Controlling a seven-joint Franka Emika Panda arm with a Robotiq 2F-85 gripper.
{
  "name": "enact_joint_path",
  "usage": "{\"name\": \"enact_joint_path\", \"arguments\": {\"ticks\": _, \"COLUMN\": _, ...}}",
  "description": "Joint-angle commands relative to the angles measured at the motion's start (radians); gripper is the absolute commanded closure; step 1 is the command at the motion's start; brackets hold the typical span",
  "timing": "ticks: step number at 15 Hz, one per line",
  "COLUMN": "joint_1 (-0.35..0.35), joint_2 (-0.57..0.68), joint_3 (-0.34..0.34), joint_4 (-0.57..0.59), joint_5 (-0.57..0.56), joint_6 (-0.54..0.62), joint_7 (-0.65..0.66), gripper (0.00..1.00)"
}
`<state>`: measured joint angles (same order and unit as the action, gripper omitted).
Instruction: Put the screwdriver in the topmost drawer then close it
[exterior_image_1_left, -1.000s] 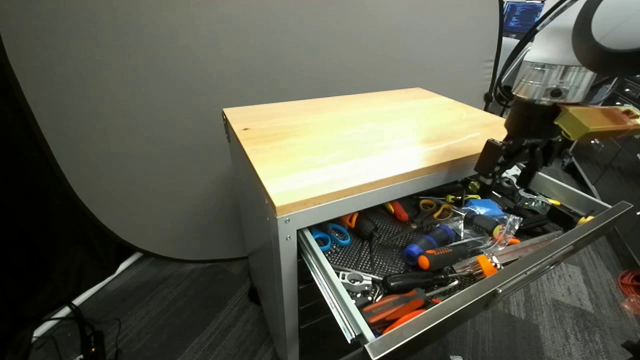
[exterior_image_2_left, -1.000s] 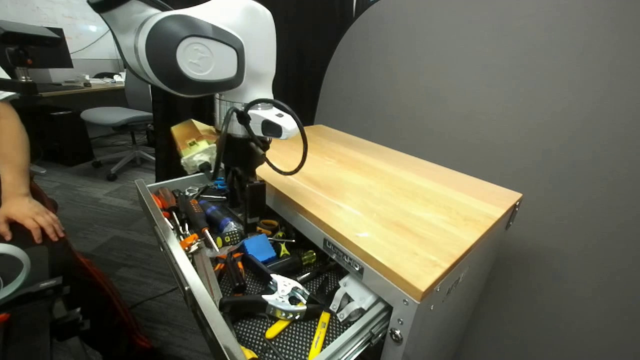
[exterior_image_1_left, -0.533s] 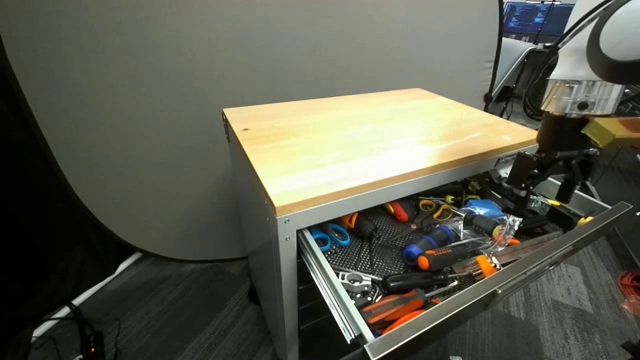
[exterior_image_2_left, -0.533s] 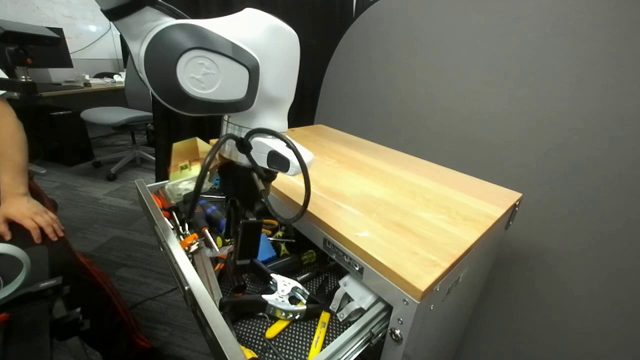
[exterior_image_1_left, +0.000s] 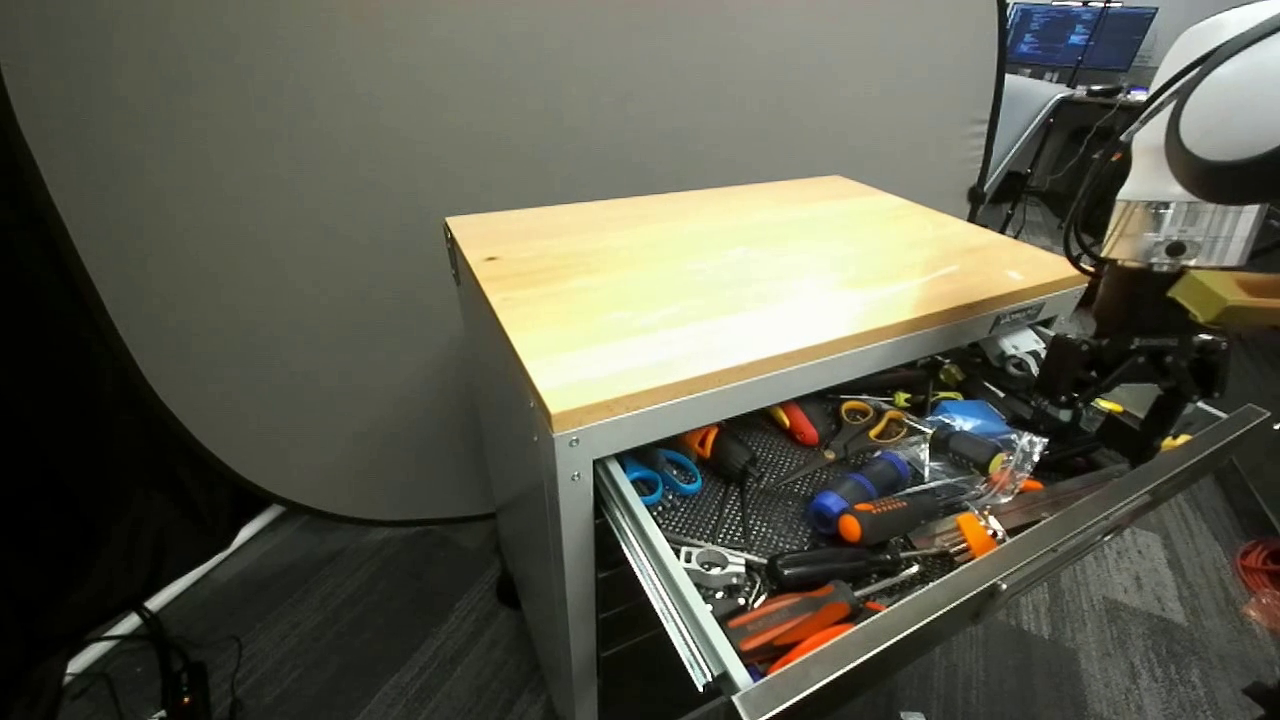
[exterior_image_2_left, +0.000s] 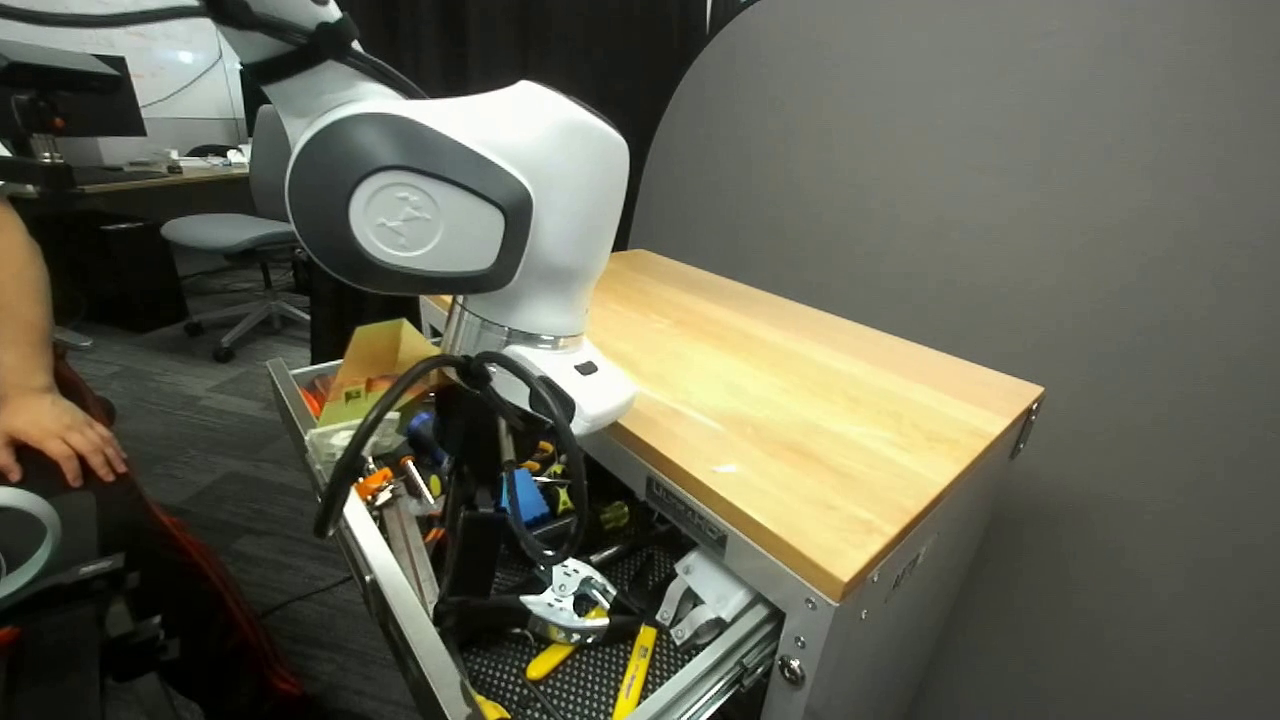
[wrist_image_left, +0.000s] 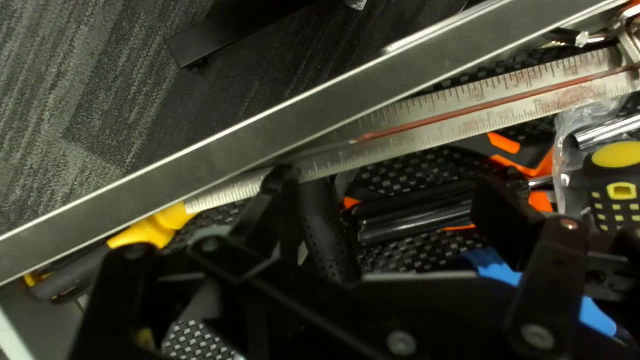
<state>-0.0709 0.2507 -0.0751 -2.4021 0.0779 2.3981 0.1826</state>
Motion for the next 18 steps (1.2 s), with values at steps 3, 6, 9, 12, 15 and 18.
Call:
{"name": "enact_joint_path", "arguments": {"ticks": 3, "joint_1": -0.001, "joint_2": -0.116, "joint_3": -0.004, "joint_4": -0.033, "joint_5": 0.046, "joint_6": -0.041, "joint_7": 0.005, "gripper": 0.00}}
{"name": "enact_joint_path", "arguments": {"ticks": 6, "joint_1": 0.002, "joint_2": -0.170, "joint_3": -0.011, "joint_4": -0.050, "joint_5": 0.016, "joint_6": -0.085, "joint_7": 0.021, "gripper": 0.00}}
{"name": "enact_joint_path", "arguments": {"ticks": 9, "joint_1": -0.003, "joint_2": -0.208, "joint_3": -0.015, "joint_4": -0.062, "joint_5": 0.000, "joint_6": -0.150, "joint_7": 0.025, "gripper": 0.00}}
{"name": "enact_joint_path", "arguments": {"ticks": 12, "joint_1": -0.010, "joint_2": -0.238, "joint_3": -0.022, "joint_4": -0.085, "joint_5": 0.006, "joint_6": -0.181, "joint_7": 0.021, "gripper": 0.00}}
{"name": "enact_joint_path", "arguments": {"ticks": 15, "joint_1": -0.016, "joint_2": -0.254, "joint_3": -0.029, "joint_4": -0.106, "joint_5": 0.003, "joint_6": -0.196, "joint_7": 0.032, "gripper": 0.00}}
{"name": "enact_joint_path", "arguments": {"ticks": 18, "joint_1": -0.020, "joint_2": -0.247, "joint_3": -0.035, "joint_4": -0.123, "joint_5": 0.007, "joint_6": -0.195, "joint_7": 0.040, "gripper": 0.00}}
